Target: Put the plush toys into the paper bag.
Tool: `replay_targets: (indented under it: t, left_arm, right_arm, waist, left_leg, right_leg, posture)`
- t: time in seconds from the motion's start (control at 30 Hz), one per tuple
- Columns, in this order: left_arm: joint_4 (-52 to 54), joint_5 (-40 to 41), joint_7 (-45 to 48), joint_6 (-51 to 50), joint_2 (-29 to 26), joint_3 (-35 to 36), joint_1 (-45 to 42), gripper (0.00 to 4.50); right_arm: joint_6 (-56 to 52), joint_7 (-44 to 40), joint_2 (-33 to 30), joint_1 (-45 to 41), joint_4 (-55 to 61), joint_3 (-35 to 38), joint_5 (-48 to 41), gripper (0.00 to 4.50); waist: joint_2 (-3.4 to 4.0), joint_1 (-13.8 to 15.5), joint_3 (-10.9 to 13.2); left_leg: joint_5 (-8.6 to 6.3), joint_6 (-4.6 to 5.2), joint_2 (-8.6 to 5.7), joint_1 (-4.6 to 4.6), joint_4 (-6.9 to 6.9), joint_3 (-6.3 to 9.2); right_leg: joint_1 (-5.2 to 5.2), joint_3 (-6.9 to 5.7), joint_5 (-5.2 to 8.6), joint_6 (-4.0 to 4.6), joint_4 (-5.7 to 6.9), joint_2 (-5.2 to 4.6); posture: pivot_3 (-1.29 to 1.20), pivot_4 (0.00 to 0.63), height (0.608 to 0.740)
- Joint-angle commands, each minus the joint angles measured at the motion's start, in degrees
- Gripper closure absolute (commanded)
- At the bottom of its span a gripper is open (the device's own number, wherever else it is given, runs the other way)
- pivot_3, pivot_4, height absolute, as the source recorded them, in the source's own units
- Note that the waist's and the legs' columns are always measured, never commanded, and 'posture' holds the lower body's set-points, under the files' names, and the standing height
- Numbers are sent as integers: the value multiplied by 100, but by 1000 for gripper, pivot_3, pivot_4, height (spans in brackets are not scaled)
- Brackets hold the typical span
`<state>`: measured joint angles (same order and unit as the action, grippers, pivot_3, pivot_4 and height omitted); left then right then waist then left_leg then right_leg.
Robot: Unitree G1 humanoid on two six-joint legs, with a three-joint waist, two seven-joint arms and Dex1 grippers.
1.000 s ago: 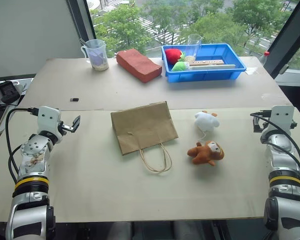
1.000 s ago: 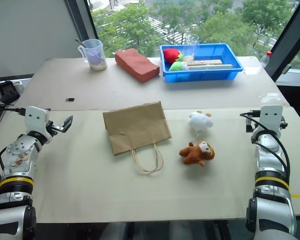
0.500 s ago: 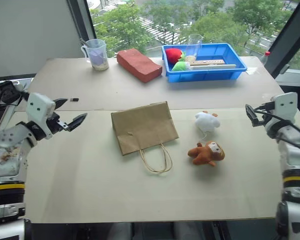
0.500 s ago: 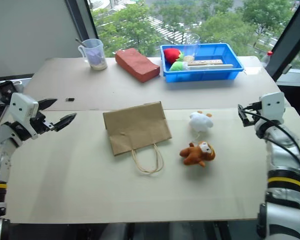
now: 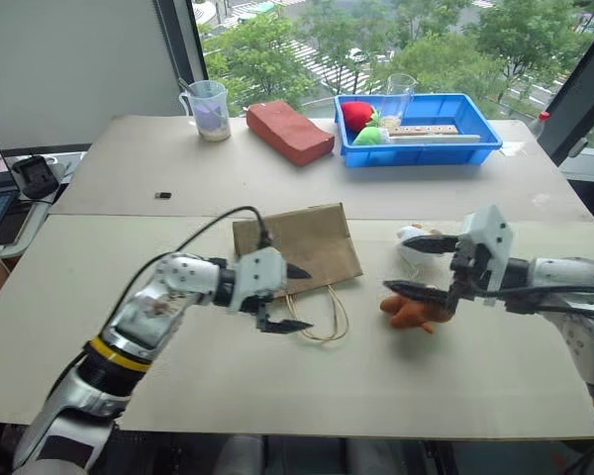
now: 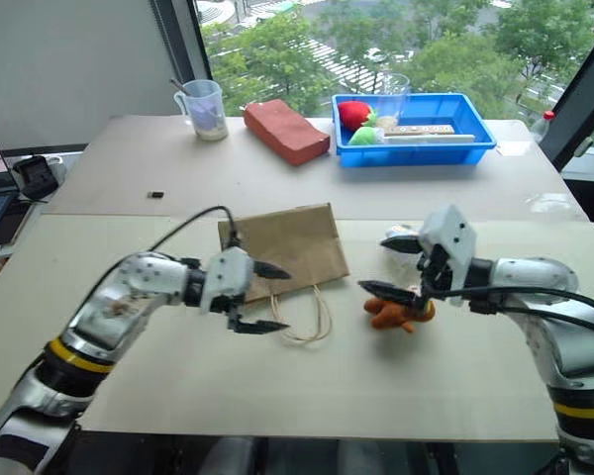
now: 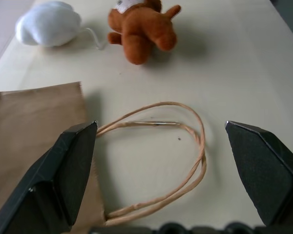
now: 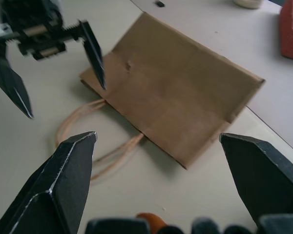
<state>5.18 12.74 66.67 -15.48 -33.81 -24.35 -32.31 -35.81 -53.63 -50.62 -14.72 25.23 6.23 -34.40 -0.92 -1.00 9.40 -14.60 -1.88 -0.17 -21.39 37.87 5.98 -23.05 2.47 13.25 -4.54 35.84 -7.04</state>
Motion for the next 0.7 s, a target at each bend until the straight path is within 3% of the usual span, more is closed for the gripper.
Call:
replay_targets:
  t: [0.03,0.3,0.67,0.7]
  left_arm:
    - [-501,-206,408,435,305,-367,-146,47]
    - [-1482,-559,945,1481,950,-675,-365,47]
    - [-2235,-891,1212,1821,1158,-706,-431,47]
    - [-2257,-893,1238,1872,1167,-708,-422,276]
  right_arm:
    - [-494,102,-183,118,803,205,-444,0]
    - [-1182,257,-503,381,1457,397,-1023,0]
    - [-1097,376,-646,646,1523,431,-989,0]
    - [-1088,378,-638,649,1507,424,-989,0]
  waist:
    - [0,17,0]
    - [-3,47,1]
    - [-4,28,2]
    - [-4,31,2]
  left_leg:
    - [-1,2,1,-2,0,0]
    - [-4,7,1,-2,2,0]
    - [-4,8,1,0,2,1]
    - [-4,8,1,0,2,1]
  right_leg:
    - [-3,0,0,0,0,0]
    - [0,-2,0,0,-2,0]
    - [1,-2,1,-1,-1,0]
    - [1,-2,1,-1,-1,0]
  posture:
    - [0,150,740]
    - [0,150,740]
    - [0,150,740]
    - [0,150,740]
